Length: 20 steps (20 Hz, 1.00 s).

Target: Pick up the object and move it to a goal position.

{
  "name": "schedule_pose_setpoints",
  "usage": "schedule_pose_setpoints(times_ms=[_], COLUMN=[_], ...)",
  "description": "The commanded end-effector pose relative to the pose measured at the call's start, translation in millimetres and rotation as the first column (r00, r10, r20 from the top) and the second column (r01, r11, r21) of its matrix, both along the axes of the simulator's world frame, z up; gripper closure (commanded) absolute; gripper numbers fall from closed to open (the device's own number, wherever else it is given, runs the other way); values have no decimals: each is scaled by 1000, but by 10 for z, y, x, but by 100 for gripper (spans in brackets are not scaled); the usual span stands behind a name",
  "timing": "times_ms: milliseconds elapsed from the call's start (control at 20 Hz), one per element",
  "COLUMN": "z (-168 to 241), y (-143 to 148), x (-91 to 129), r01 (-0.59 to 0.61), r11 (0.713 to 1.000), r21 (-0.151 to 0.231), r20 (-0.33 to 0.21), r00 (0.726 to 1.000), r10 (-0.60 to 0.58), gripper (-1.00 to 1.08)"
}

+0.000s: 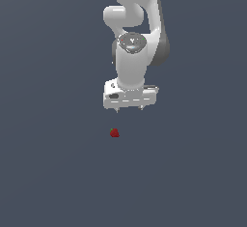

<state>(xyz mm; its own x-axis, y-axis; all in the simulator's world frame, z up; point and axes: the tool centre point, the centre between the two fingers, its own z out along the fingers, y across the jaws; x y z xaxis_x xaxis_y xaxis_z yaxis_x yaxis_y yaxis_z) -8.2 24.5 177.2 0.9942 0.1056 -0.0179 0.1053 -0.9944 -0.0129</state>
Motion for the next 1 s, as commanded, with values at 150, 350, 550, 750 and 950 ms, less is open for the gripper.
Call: schedule_pose_setpoints(times_ms=[150, 350, 550, 750, 950], z=[17, 91, 144, 115, 28], y=[6, 38, 63, 46, -12], x=[8, 35, 40, 47, 84], r01=[-10, -46, -59, -60, -76], r11=[1000, 999, 998, 998, 997], r21=[-2, -11, -16, -15, -15], r20=[1, 6, 8, 8, 9], r00=[1000, 999, 998, 998, 997], r10=[10, 46, 59, 60, 76], gripper=[-92, -92, -92, -92, -92])
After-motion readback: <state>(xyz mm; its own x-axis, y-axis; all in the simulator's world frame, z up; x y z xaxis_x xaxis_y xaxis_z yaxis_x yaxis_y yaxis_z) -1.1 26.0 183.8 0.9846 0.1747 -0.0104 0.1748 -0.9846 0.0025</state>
